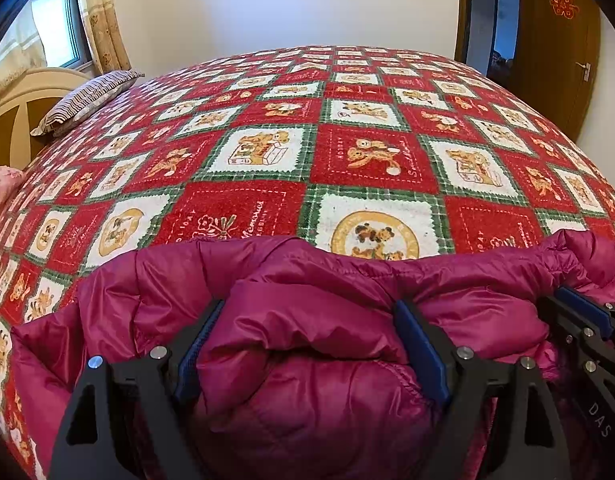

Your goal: Fold large clothes

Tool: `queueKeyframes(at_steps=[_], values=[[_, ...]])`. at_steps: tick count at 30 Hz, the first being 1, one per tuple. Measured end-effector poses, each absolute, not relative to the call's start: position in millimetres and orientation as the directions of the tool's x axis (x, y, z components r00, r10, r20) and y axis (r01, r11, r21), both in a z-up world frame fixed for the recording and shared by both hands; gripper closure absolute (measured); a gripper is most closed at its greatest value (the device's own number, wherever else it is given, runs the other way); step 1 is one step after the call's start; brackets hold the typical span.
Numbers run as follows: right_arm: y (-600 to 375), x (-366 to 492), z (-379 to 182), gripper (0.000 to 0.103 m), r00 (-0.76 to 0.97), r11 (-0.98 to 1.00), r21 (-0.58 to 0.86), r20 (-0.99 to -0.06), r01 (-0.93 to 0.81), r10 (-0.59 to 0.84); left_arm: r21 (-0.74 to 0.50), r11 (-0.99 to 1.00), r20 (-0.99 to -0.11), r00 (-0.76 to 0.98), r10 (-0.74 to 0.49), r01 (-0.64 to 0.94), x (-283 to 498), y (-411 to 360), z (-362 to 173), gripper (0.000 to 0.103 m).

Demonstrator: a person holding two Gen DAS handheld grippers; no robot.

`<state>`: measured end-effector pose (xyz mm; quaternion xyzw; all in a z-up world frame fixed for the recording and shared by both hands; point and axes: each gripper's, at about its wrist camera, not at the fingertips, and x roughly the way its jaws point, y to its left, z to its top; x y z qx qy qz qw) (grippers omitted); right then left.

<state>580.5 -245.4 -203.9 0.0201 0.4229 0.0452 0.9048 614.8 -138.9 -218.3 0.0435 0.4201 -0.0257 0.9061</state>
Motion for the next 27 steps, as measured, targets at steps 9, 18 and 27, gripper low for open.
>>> queueKeyframes(at_steps=[9, 18, 27], values=[[-245.3, 581.0, -204.1, 0.084, 0.638, 0.995, 0.078, -0.763, -0.064, 0.101, 0.062, 0.995, -0.763, 0.646, -0.006, 0.083, 615.0, -139.2, -218.6, 0.017], [-245.7, 582.3, -206.7, 0.084, 0.636, 0.995, 0.069, -0.766, -0.066, 0.095, 0.068, 0.994, -0.764, 0.646, -0.001, 0.082, 614.6, -139.9, -218.8, 0.017], [-251.0, 582.3, -198.4, 0.076, 0.627, 0.99, 0.104, -0.765, -0.1, 0.144, 0.087, 0.992, -0.789, 0.614, 0.012, 0.093, 620.9, -141.0, -213.7, 0.013]])
